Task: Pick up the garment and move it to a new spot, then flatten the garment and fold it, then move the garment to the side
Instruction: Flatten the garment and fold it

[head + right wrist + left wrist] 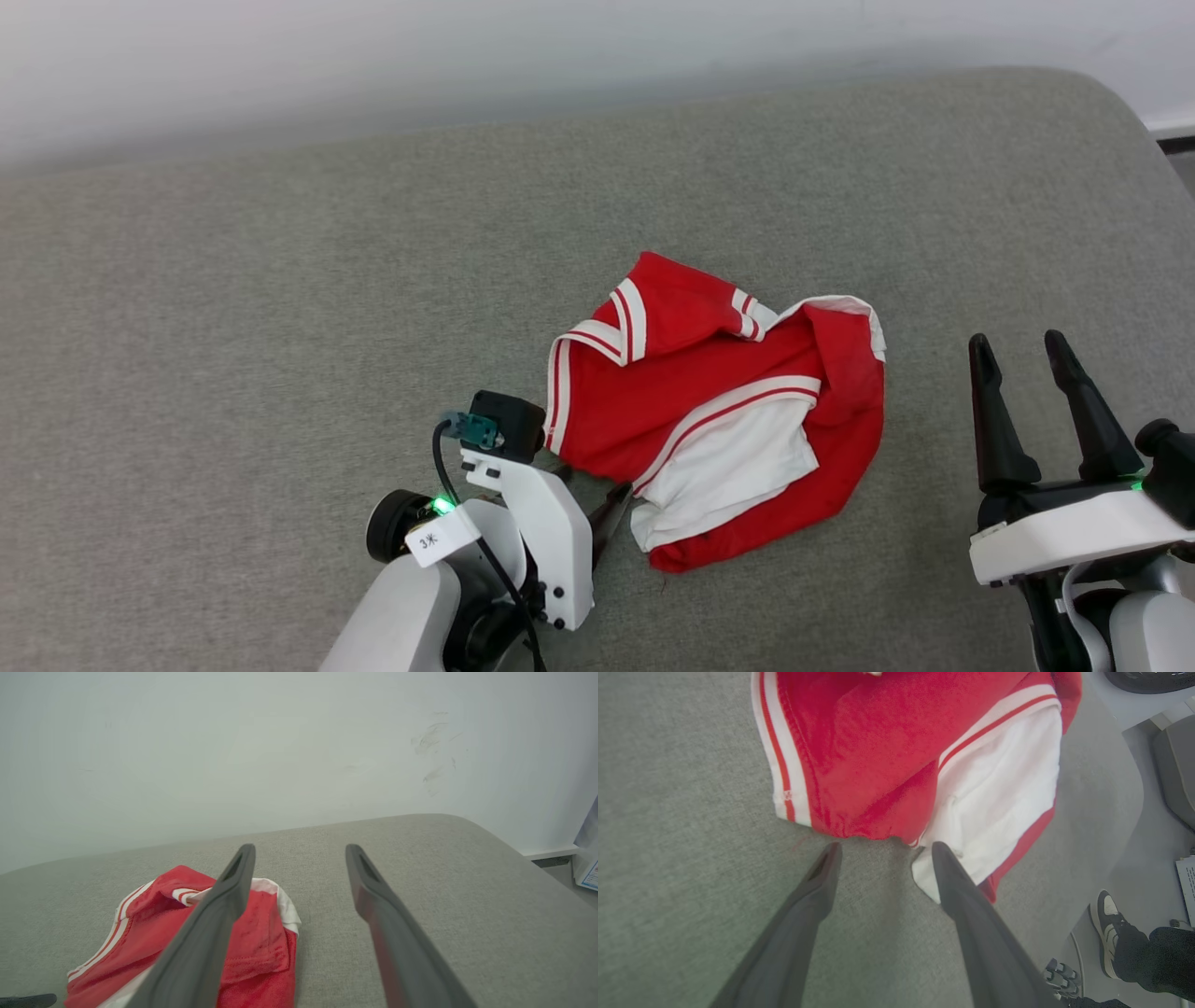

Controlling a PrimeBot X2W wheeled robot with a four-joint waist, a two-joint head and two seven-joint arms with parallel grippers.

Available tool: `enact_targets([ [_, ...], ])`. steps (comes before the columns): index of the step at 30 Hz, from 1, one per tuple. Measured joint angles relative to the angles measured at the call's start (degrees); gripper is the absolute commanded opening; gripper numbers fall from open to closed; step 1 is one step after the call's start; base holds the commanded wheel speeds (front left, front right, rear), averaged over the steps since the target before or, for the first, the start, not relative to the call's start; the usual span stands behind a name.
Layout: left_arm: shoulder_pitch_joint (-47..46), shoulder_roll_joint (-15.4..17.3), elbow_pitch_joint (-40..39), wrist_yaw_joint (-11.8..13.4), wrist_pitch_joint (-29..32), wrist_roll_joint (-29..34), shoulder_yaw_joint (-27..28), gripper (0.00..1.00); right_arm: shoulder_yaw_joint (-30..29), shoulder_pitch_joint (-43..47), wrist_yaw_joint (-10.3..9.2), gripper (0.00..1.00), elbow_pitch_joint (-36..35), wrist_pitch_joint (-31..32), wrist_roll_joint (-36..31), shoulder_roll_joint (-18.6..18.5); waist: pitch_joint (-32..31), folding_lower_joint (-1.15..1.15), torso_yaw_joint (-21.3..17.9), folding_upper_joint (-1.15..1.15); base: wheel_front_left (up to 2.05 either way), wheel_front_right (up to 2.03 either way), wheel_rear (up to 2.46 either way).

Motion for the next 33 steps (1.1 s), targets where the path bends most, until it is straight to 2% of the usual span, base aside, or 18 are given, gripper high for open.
enact_targets([
  [11,-5.5,-0.5,5.7,2.4,-2.6,-3.0,0.2,1.0,0.8,-1.3,0.0,1.0,2.5,-2.0,0.2,0.9,4.5,0.0,-2.6,0.0,0.0,0.0,0.0],
  [16,-8.8,0.1,10.4,2.1,-3.5,0.2,-2.7,1.0,1.8,-2.3,0.0,1.0,3.6,-2.7,0.1,1.2,6.0,0.0,-3.2,0.0,0.0,0.0,0.0],
  [17,-9.1,0.4,11.1,1.8,-3.5,0.6,-3.4,0.93,1.9,-2.3,0.0,1.0,3.8,-2.9,0.0,1.3,6.0,0.0,-3.1,0.0,0.0,0.0,0.0],
  [18,-9.4,0.6,11.6,1.4,-3.4,0.9,-4.0,0.27,1.8,-2.3,0.0,1.0,3.9,-2.9,0.0,1.3,6.0,0.0,-3.0,0.0,0.0,0.0,0.0],
  [19,-9.7,1.0,11.9,1.3,-3.5,1.1,-4.5,0.0,1.8,-2.3,0.0,1.0,4.2,-3.0,0.0,1.4,6.0,0.0,-2.9,0.0,0.0,0.0,0.0],
  [25,-9.1,2.3,13.3,1.8,-10.1,3.2,-4.5,0.0,1.2,-2.4,0.0,1.0,5.2,-3.0,-0.3,1.4,4.5,0.0,-1.6,0.0,0.0,0.0,0.0],
  [28,-9.4,4.3,11.8,2.9,-14.5,4.4,-2.9,0.0,1.2,-2.4,0.0,1.0,5.7,-2.9,-0.3,1.4,3.0,0.0,-0.7,0.0,0.0,0.0,0.0],
  [33,-13.7,8.9,5.6,2.5,-19.0,6.7,-1.3,0.0,1.4,-2.3,0.0,1.0,6.5,-3.0,-0.1,1.5,-0.3,0.0,0.8,0.0,0.0,0.0,0.0],
])
